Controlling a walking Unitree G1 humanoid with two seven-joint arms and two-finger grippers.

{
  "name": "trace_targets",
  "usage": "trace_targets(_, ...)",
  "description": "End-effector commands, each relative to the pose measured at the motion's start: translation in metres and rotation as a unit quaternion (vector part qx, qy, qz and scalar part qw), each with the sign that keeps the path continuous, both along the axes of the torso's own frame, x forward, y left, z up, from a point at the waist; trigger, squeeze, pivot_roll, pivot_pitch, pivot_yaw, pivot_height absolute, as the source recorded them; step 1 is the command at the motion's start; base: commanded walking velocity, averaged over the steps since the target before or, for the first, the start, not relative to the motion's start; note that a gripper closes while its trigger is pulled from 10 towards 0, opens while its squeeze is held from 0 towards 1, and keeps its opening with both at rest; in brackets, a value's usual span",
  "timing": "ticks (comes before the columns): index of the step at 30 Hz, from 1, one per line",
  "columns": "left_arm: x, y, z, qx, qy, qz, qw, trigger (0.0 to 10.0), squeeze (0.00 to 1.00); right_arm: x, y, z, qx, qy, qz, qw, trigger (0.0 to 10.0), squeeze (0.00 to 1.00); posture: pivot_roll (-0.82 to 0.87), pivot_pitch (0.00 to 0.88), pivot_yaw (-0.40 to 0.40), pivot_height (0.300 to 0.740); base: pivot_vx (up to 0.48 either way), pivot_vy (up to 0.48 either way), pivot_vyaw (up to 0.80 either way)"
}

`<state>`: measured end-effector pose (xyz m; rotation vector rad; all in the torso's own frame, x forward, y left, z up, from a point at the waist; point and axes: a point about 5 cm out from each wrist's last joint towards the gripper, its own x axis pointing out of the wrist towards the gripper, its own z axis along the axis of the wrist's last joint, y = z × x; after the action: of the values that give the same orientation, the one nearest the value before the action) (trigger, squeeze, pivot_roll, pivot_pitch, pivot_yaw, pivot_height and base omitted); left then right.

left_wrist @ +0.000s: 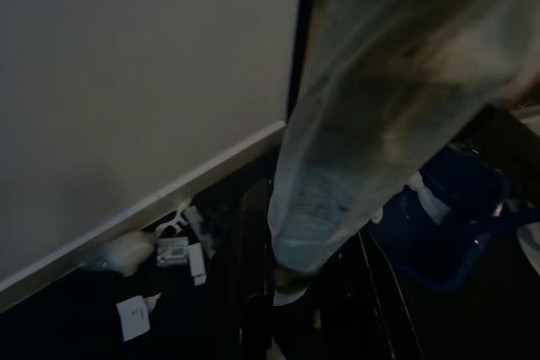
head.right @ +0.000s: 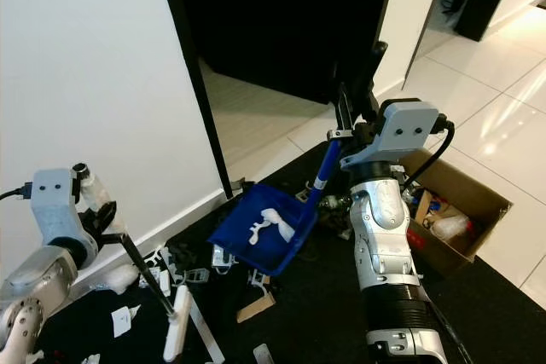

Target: Sweep floor

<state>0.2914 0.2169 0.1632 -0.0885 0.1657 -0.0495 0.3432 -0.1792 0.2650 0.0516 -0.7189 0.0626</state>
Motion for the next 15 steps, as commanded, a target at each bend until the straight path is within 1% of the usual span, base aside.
trace_targets(1, -0.0035, -0.0018, 0.0024, 0.016, -0.015, -0.002, 1.0, 10.0, 0.0, -0.0026, -0.0028, 0.0055, 0.012, -0.021, -0.005, 1.0, 10.0, 0.0, 0.11, 0.189, 0.126, 0.74, 0.0, 0.0, 0.0)
trace_targets(5, -0.004, -0.0043, 0.0001, 0.033, -0.012, -0.001, 0.999, 10.0, 0.0, -0.0015, -0.0015, 0.0044, 0.014, -0.017, -0.002, 1.0, 10.0, 0.0, 0.12, 0.187, 0.124, 0.74, 0.0, 0.0, 0.0)
trace_targets(13, -0.0035, -0.0047, -0.0059, 0.037, -0.001, 0.016, 0.999, 10.0, 0.0, 0.0006, 0.0002, 0.003, 0.014, -0.015, 0.002, 1.0, 10.0, 0.0, 0.12, 0.189, 0.12, 0.74, 0.0, 0.0, 0.0)
trace_targets(15, -0.0022, -0.0056, -0.0062, 0.026, -0.002, 0.022, 0.999, 10.0, 0.0, 0.0007, 0.0012, 0.0026, 0.013, -0.014, 0.004, 1.0, 10.0, 0.0, 0.12, 0.191, 0.117, 0.74, 0.0, -0.126, 0.0)
